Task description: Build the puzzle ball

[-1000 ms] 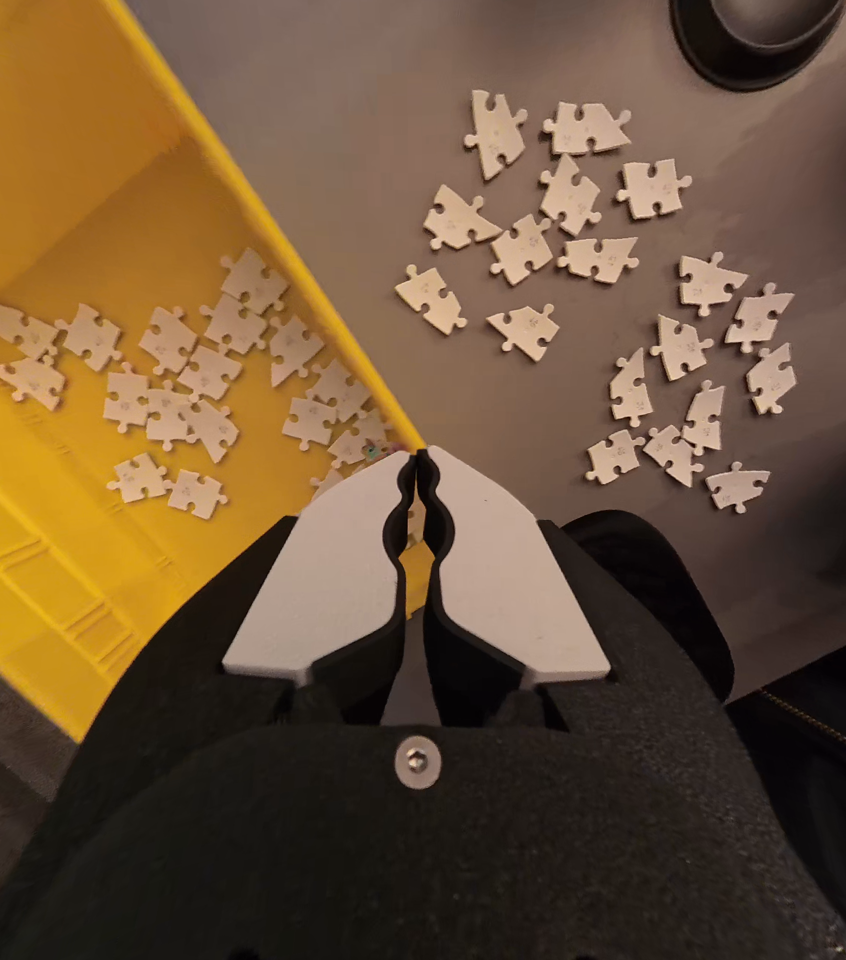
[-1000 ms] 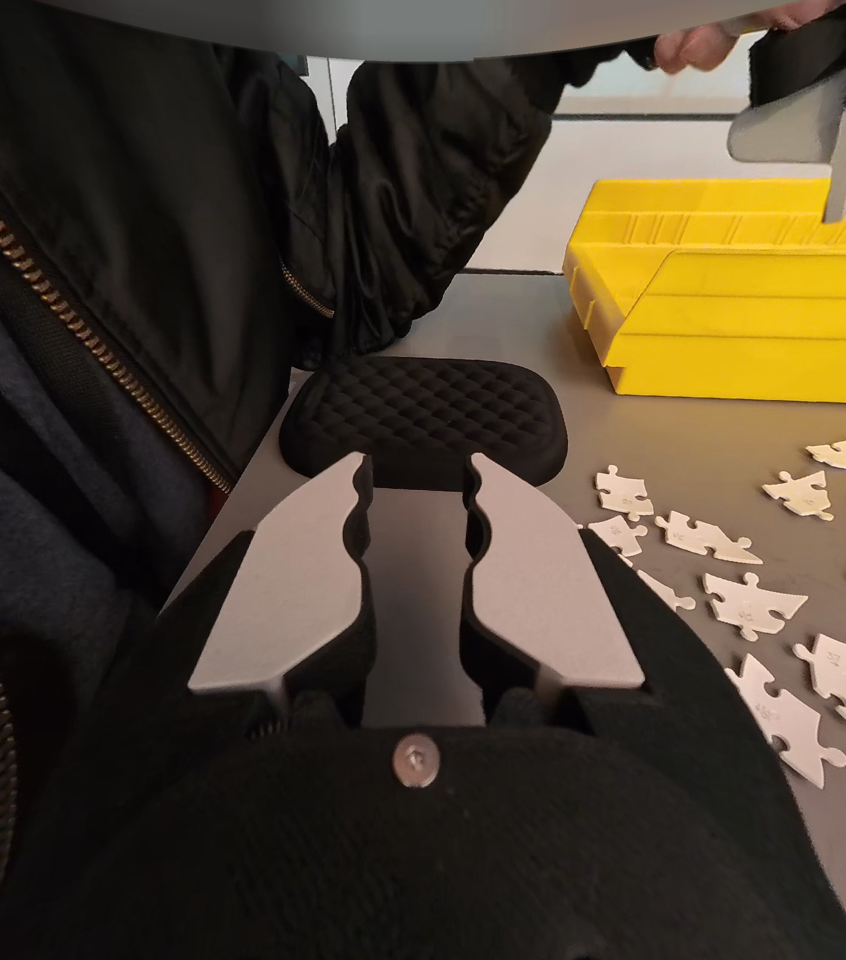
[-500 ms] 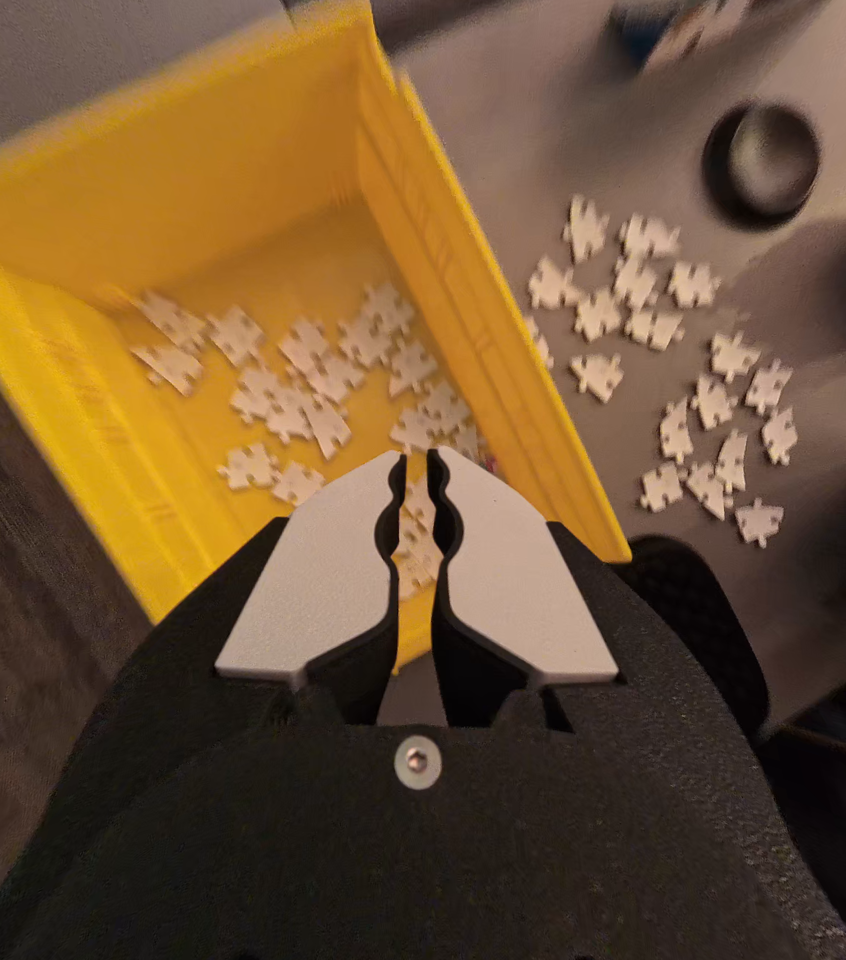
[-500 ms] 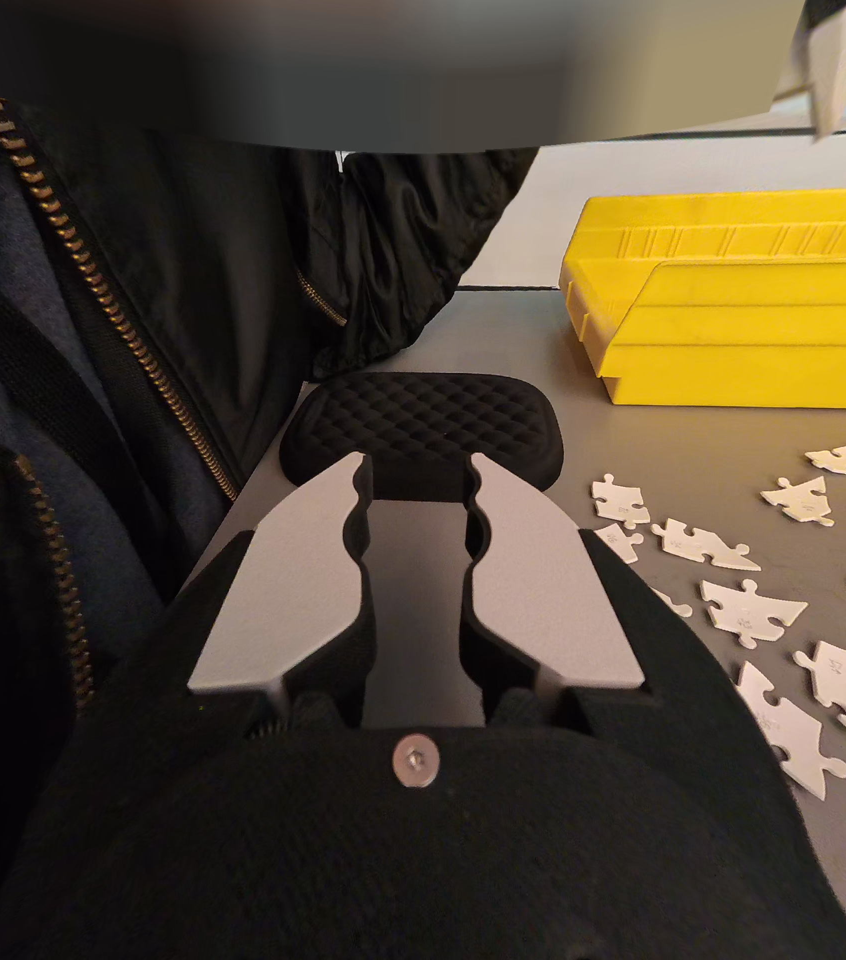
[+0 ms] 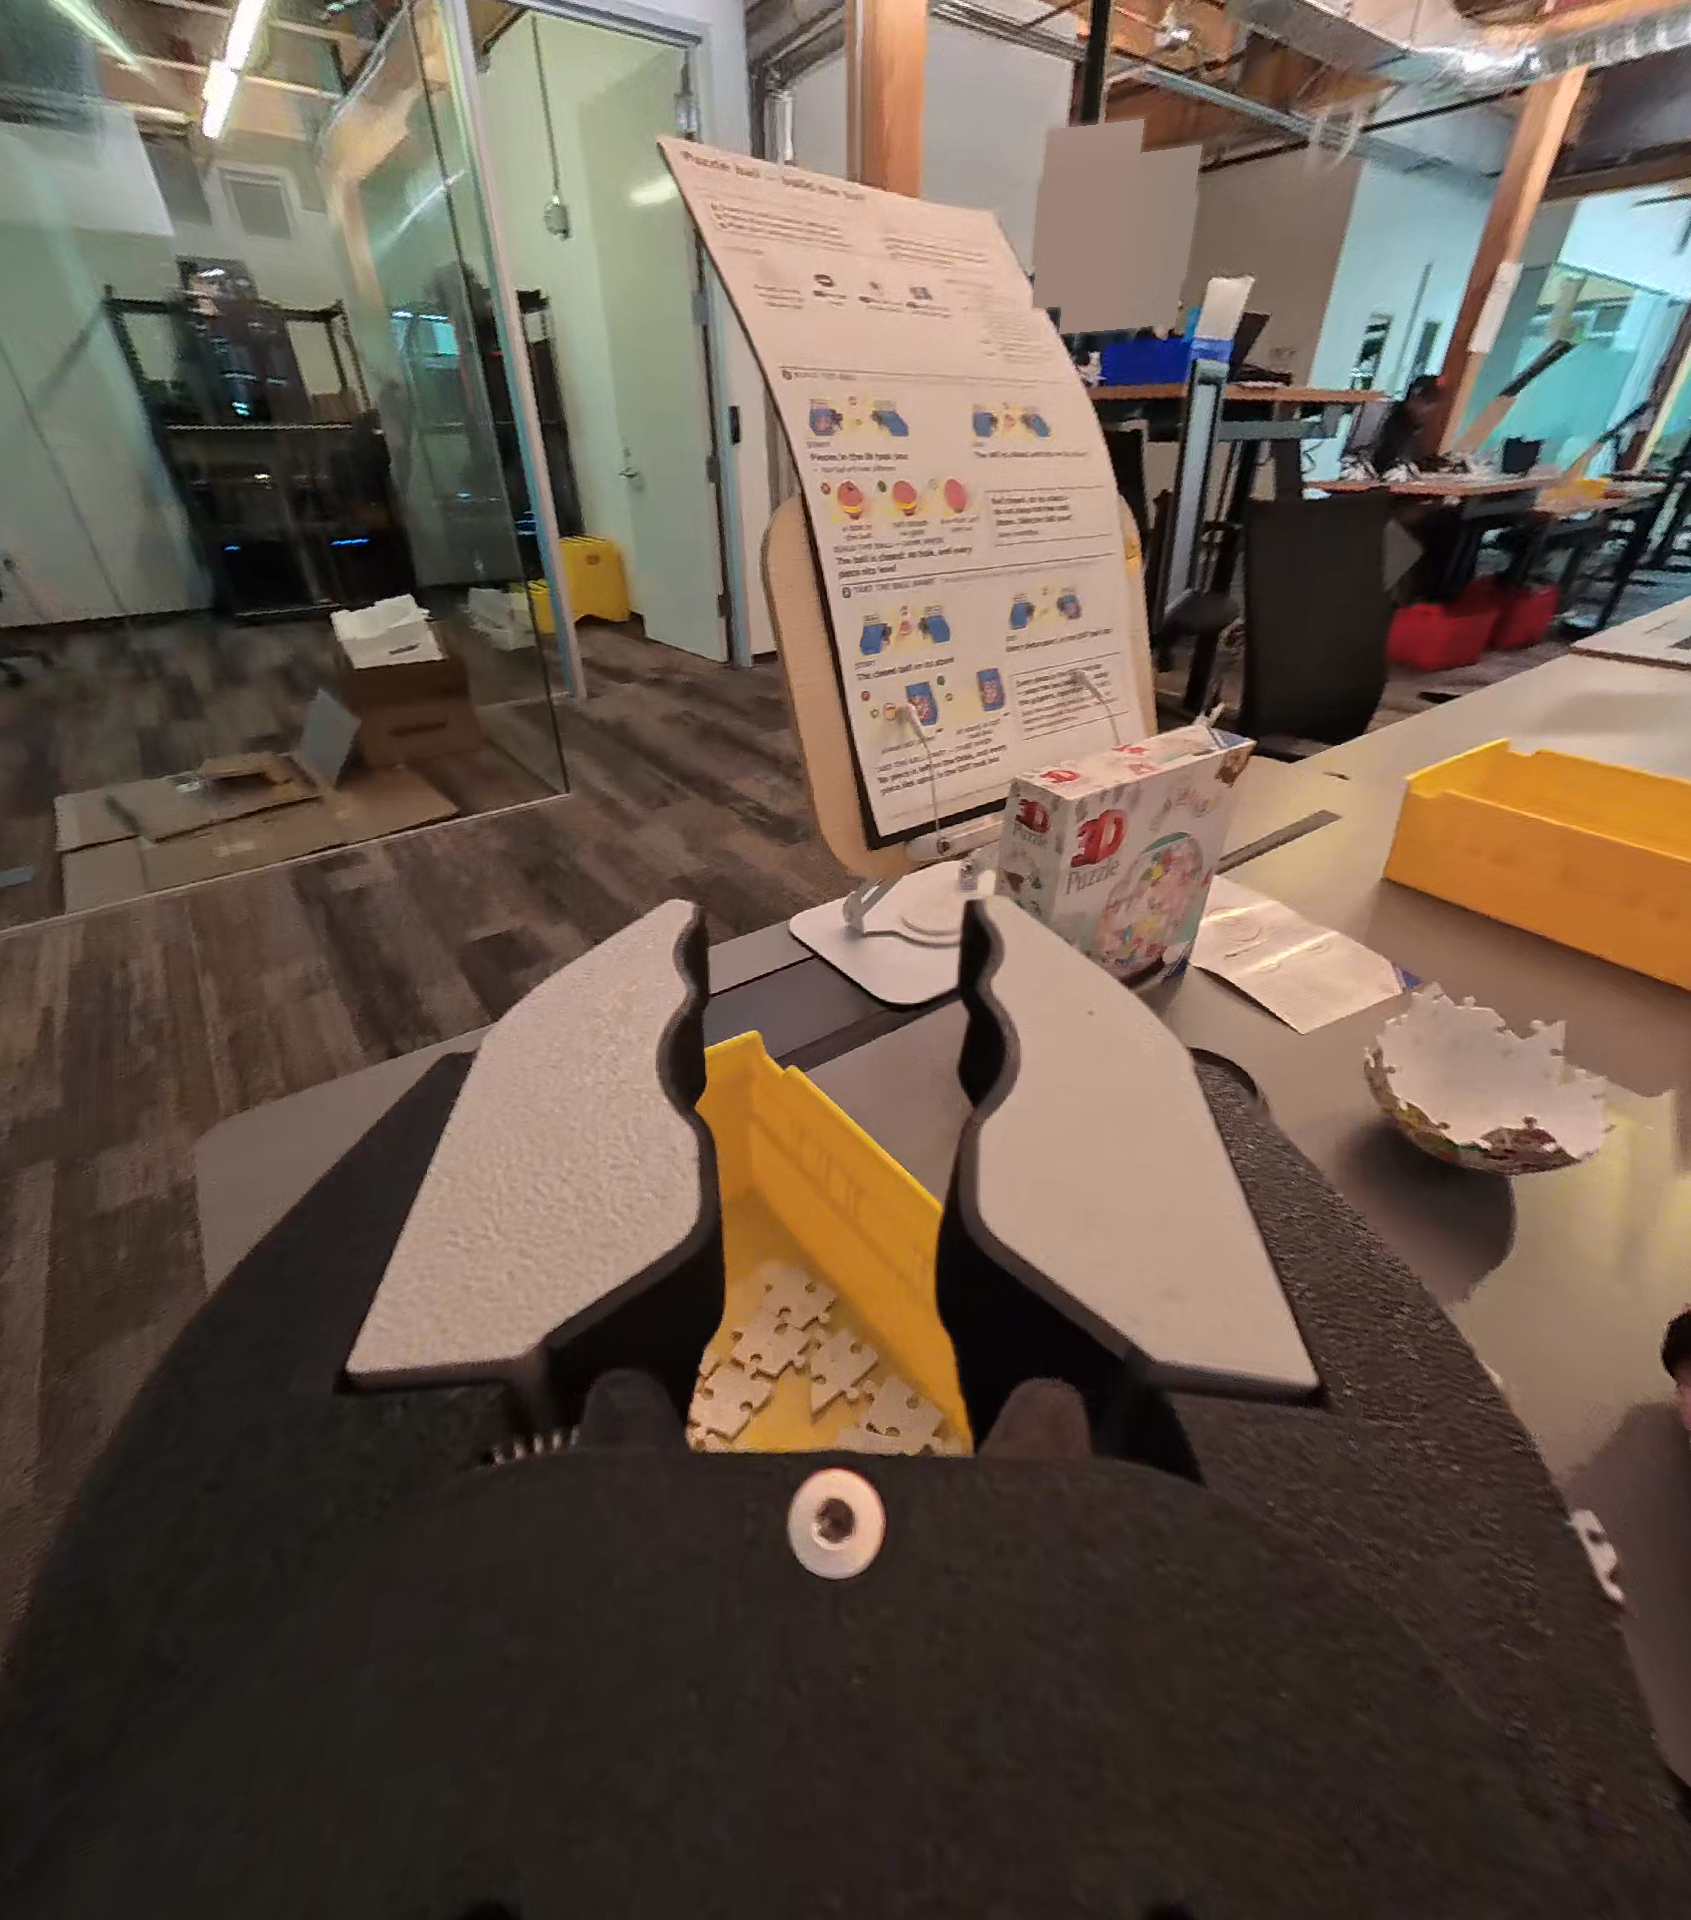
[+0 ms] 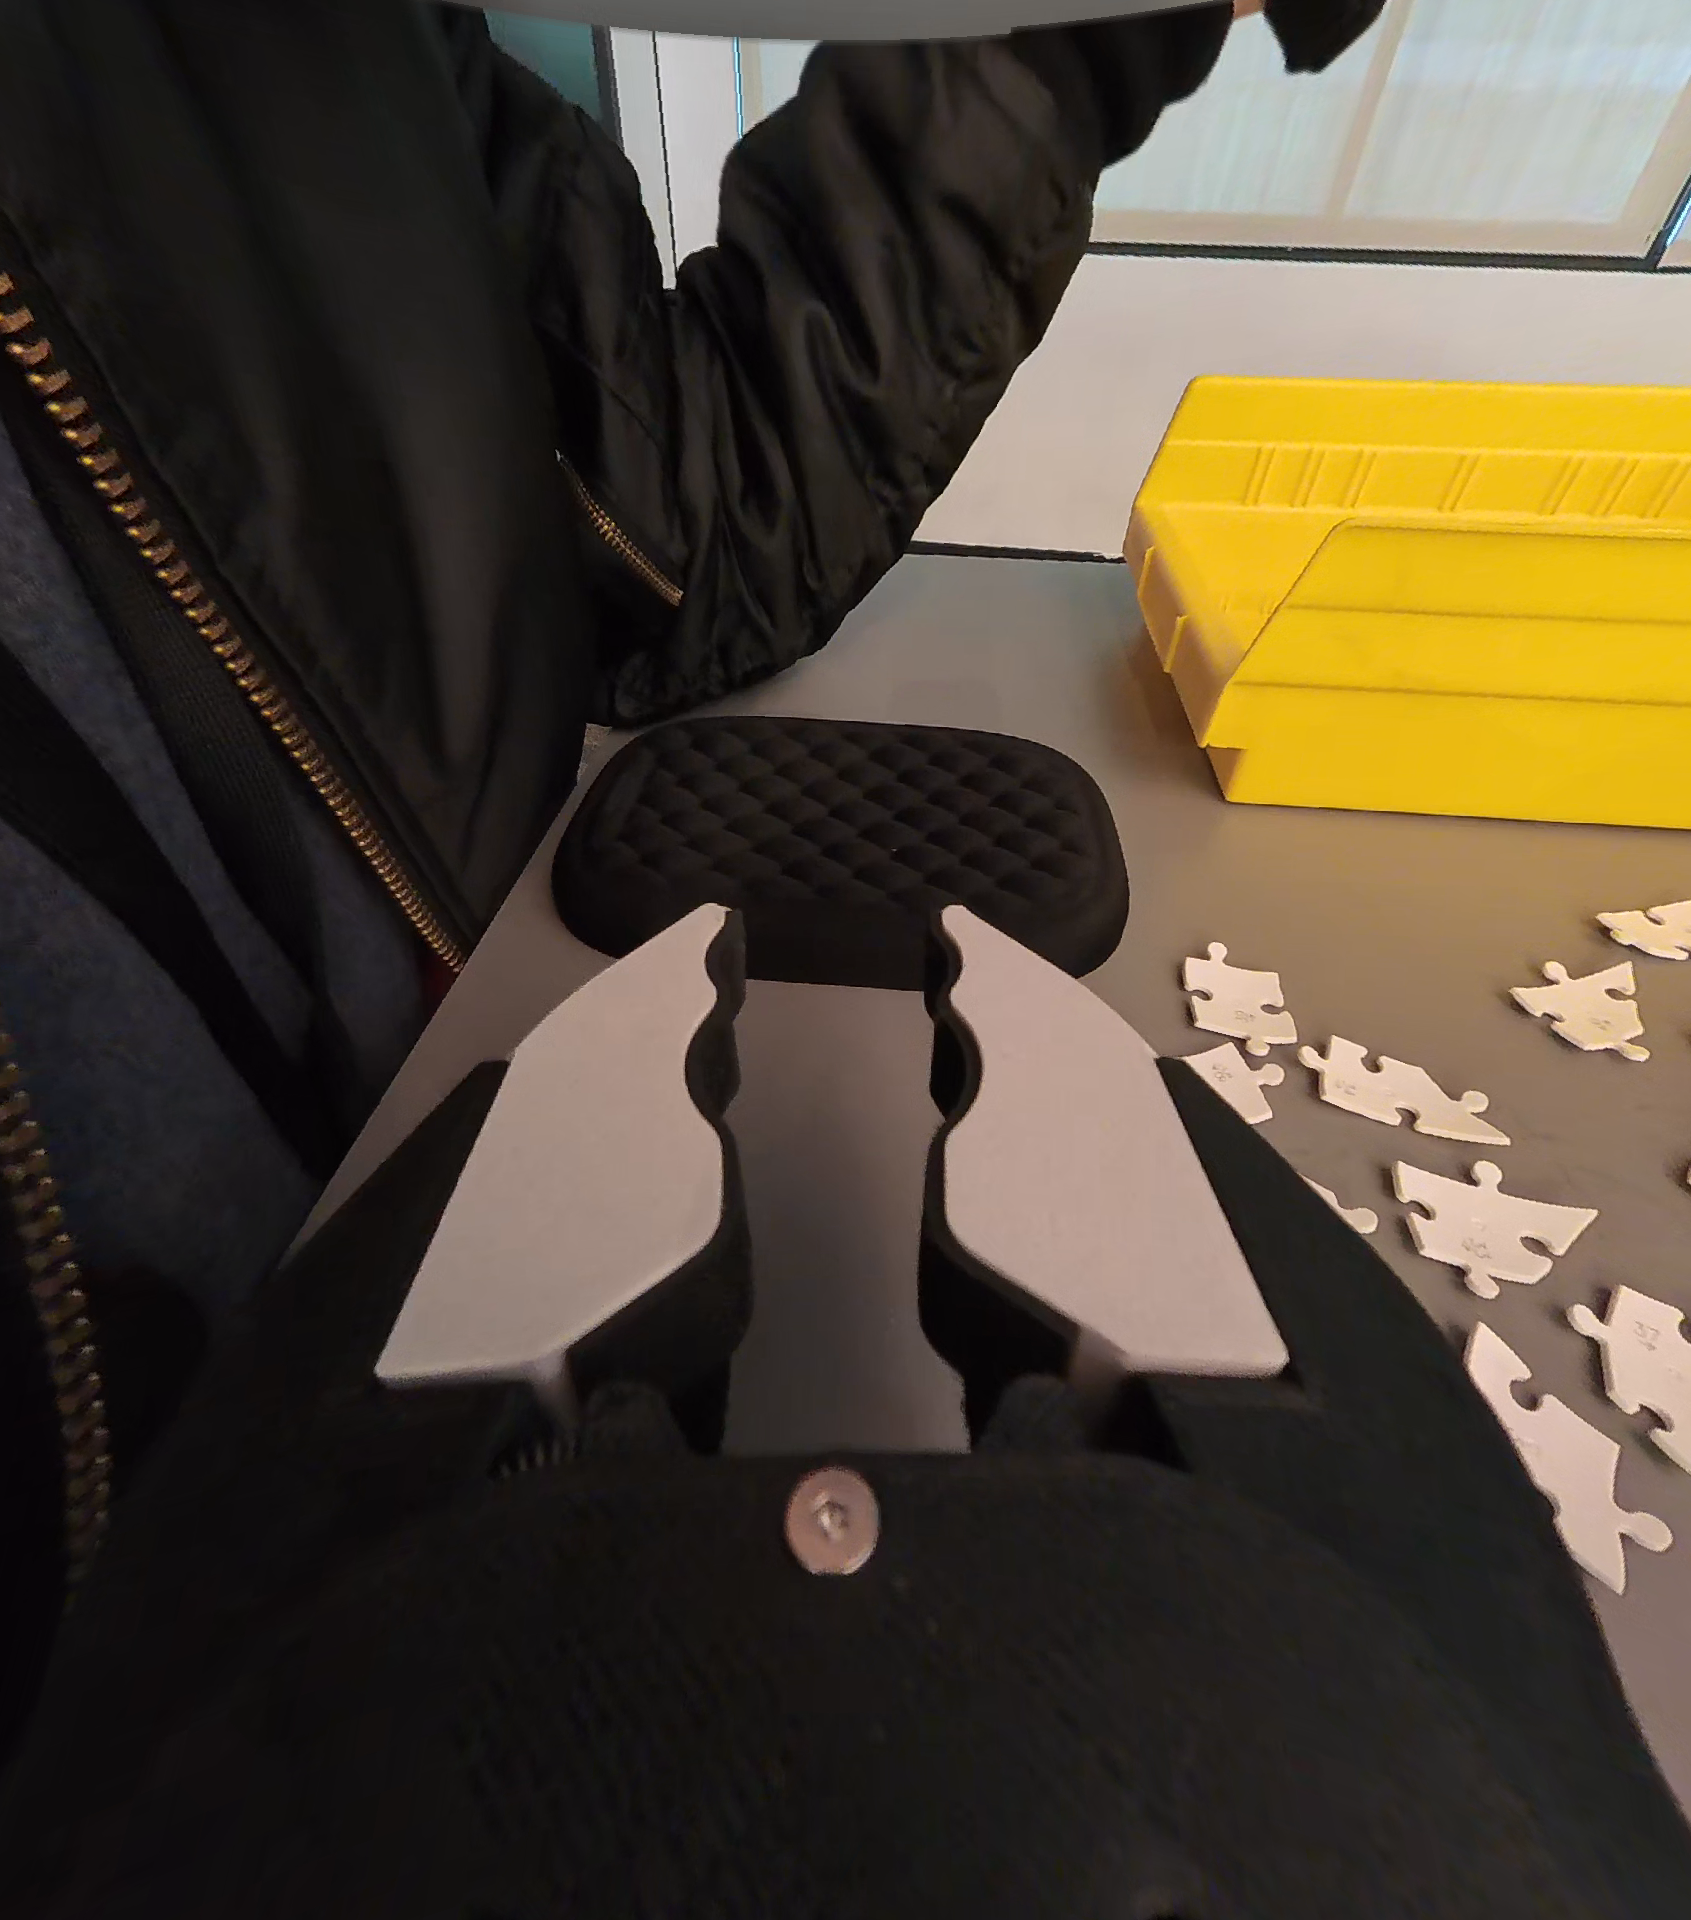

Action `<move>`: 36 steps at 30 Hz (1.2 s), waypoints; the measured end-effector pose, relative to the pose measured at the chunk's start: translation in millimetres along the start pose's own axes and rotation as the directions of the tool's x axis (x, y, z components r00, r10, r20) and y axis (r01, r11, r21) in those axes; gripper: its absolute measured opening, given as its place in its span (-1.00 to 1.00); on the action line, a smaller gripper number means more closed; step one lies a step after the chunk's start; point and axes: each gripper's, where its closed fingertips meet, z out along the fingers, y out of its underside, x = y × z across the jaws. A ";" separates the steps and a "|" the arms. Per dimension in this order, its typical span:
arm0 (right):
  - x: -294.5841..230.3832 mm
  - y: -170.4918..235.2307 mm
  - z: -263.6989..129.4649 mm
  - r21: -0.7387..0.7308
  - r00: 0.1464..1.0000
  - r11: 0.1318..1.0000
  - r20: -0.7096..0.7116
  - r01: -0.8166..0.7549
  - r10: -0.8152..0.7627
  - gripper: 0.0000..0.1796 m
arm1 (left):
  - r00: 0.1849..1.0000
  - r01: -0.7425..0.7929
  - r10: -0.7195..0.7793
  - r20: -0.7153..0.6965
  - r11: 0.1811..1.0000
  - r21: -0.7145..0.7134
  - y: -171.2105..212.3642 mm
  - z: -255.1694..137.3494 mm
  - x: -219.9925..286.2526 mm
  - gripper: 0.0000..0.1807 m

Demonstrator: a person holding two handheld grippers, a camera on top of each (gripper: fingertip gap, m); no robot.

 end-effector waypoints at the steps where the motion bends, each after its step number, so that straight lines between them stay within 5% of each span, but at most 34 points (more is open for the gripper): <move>1: 0.1 0.0 0.0 0.000 1.000 1.000 0.000 0.000 0.000 -0.62 | 0.999 -0.004 0.003 -0.037 1.000 -0.012 4.8 0.9 4.3 -0.47; 4: -0.1 0.2 0.0 -0.001 1.000 1.000 0.001 -0.001 0.001 -0.62 | 0.968 -0.032 0.000 -0.251 0.992 -0.125 38.6 5.0 31.3 -0.68; 6: 0.1 0.4 -0.2 -0.002 1.000 1.000 0.002 -0.003 0.003 -0.62 | 0.963 -0.054 -0.035 -0.269 0.948 -0.315 73.6 10.6 35.2 -0.65; 9: 0.0 0.5 -0.3 -0.003 1.000 1.000 0.002 -0.003 0.003 -0.62 | 0.966 -0.196 0.048 -0.255 0.778 -0.597 134.2 11.1 34.6 -0.63; 13: -0.3 0.6 -0.8 -0.003 1.000 1.000 0.003 -0.003 0.003 -0.62 | 0.945 -0.325 0.171 -0.278 0.556 -0.765 192.3 9.8 26.4 -0.45; 20: -0.5 0.7 -1.0 -0.005 1.000 1.000 0.003 -0.002 0.002 -0.62 | 0.905 -0.383 0.003 -0.426 0.443 -0.811 245.5 9.6 49.6 -0.44; 36: 14.1 1.2 -4.1 -0.005 0.996 1.000 -0.083 -0.020 0.019 -0.59 | 0.884 -0.443 -0.022 -0.467 0.280 -0.852 288.2 8.7 55.7 -0.50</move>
